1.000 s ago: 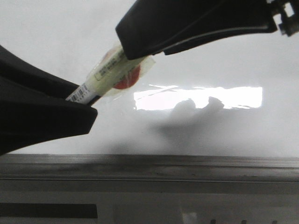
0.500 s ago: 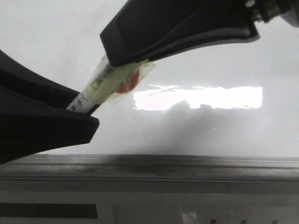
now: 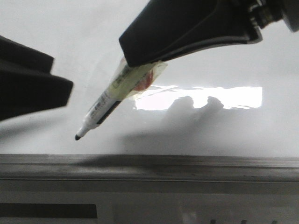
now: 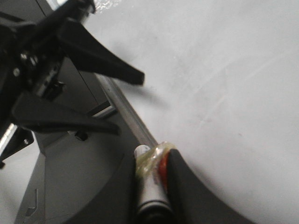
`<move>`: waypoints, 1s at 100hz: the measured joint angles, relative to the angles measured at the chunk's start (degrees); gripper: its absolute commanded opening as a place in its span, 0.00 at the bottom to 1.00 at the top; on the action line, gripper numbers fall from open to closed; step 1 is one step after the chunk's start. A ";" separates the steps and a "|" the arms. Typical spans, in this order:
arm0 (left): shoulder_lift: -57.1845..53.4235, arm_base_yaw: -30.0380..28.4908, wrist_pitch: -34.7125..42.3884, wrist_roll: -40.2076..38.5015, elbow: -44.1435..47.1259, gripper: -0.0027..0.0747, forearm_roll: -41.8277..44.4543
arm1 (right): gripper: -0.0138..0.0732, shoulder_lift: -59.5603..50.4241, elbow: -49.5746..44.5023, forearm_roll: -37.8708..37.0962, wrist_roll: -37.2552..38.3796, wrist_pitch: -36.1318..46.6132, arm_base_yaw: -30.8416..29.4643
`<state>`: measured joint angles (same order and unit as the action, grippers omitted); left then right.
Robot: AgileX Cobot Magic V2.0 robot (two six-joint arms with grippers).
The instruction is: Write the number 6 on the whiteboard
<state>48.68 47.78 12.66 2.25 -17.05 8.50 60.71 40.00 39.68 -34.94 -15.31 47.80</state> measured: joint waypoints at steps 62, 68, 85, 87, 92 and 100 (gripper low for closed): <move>-18.16 -10.46 -11.40 -0.22 0.08 0.54 -6.22 | 0.08 4.19 14.09 -0.59 0.10 -2.81 -14.39; -18.16 -10.46 -11.55 -0.24 0.08 0.54 -6.22 | 0.08 5.23 15.35 -0.72 0.10 -2.81 -14.83; -18.16 -10.46 -11.55 -0.24 0.08 0.54 -6.34 | 0.08 8.91 14.84 0.95 0.37 -2.99 -14.79; -18.16 -10.46 -11.55 -0.24 0.08 0.54 -6.34 | 0.08 9.36 14.47 1.79 0.47 -3.30 -14.65; -18.16 -10.46 -11.55 -0.24 0.08 0.54 -6.34 | 0.08 10.36 13.39 3.47 0.61 -4.47 -13.71; -18.16 -10.46 -11.55 -0.34 0.08 0.54 -6.34 | 0.08 11.20 11.52 5.21 1.00 -7.35 -12.37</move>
<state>30.51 37.33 1.11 1.91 -16.96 2.15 71.91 51.52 44.89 -33.94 -22.66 35.43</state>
